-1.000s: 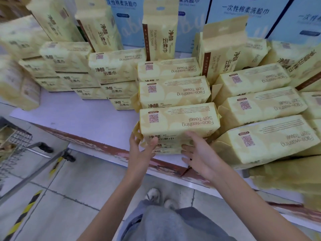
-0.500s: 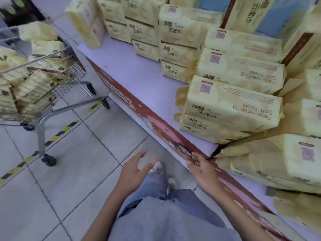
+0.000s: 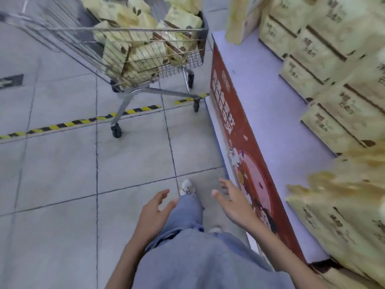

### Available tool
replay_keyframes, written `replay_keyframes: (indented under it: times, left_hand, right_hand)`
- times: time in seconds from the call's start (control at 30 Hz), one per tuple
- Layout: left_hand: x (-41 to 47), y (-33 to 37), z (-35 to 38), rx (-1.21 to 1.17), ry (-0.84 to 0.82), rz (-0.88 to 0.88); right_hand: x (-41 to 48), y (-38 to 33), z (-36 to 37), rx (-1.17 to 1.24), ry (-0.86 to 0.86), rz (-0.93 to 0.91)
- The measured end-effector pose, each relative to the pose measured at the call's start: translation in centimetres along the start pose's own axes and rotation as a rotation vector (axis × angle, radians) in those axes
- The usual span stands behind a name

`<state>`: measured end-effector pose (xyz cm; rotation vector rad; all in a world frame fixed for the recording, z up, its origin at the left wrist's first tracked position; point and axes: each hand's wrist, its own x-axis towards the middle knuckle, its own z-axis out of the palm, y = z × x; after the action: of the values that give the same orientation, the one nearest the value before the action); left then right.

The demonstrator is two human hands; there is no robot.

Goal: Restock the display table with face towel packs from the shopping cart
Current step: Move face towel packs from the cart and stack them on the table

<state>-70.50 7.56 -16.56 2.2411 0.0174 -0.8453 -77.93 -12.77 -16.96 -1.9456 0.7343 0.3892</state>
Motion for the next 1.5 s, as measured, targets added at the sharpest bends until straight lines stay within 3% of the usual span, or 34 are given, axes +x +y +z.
replay_keyframes:
  times: [0.23, 0.73, 1.17, 1.5]
  left_hand:
    - [8.0, 2.3, -6.2, -0.201, 0.069, -0.097]
    - [29.6, 16.0, -15.5, -0.213, 0.059, 0.049]
    - [39.4, 22.0, -20.6, -0.457, 0.304, -0.138]
    - [52.4, 28.2, -30.8, -0.621, 0.457, -0.012]
  right_hand:
    - [10.3, -8.2, -0.2, -0.034, -0.061, -0.023]
    - [28.2, -17.1, -5.2, -0.007, -0.068, 0.011]
    - [47.4, -33.1, -10.9, -0.118, -0.212, -0.187]
    - [60.1, -46.6, -10.1, -0.026, -0.270, -0.308]
